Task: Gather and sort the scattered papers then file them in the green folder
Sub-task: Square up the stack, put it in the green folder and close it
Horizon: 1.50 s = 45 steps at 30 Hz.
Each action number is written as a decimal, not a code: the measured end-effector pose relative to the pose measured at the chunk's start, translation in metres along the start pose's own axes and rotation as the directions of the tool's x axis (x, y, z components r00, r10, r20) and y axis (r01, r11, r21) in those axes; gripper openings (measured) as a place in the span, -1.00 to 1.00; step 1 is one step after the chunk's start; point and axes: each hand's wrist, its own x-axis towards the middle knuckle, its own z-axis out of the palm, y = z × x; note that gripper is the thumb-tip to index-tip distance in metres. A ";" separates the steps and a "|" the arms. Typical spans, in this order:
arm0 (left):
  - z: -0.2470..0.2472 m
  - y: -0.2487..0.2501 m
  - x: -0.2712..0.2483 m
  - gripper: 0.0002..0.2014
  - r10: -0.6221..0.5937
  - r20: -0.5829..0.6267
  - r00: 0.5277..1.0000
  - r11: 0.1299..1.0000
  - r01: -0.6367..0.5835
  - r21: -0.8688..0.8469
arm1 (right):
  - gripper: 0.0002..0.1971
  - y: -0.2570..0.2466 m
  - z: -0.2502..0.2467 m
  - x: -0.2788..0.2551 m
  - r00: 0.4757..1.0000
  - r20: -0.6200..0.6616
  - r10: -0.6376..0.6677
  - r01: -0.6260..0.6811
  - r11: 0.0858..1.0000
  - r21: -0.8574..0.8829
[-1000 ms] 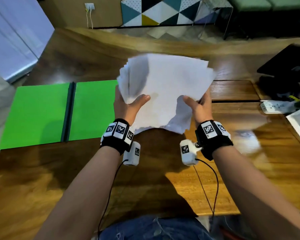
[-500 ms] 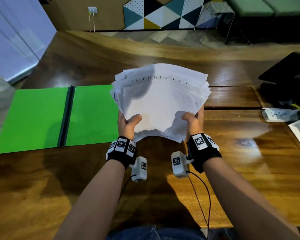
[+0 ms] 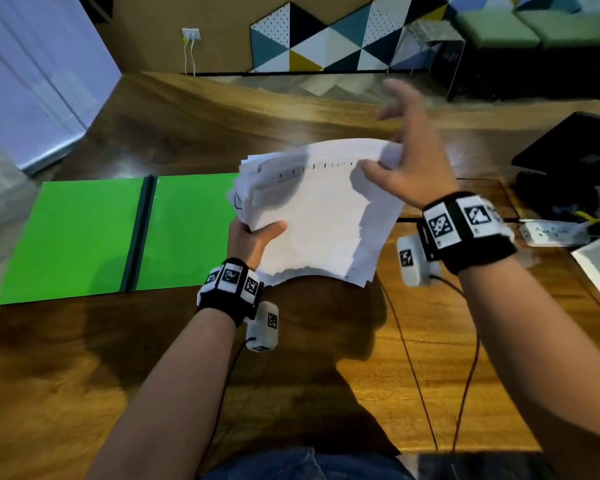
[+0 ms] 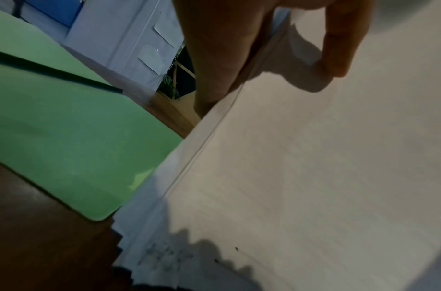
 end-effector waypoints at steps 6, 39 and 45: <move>-0.006 -0.004 0.009 -0.58 -0.032 0.082 0.996 0.999 0.031 0.017 | -0.42 -0.037 0.022 0.019 0.875 0.483 -0.028 0.351 0.725 -0.593; 0.019 0.033 0.005 -0.74 -0.048 -0.259 0.965 0.993 0.018 -0.116 | -0.92 0.080 0.029 -0.060 0.710 0.092 0.698 -0.630 0.571 0.526; 0.014 0.009 -0.014 -0.54 -0.022 -0.151 0.988 1.000 0.025 0.017 | -0.08 0.097 0.049 -0.110 0.648 0.219 0.730 -0.603 0.316 0.732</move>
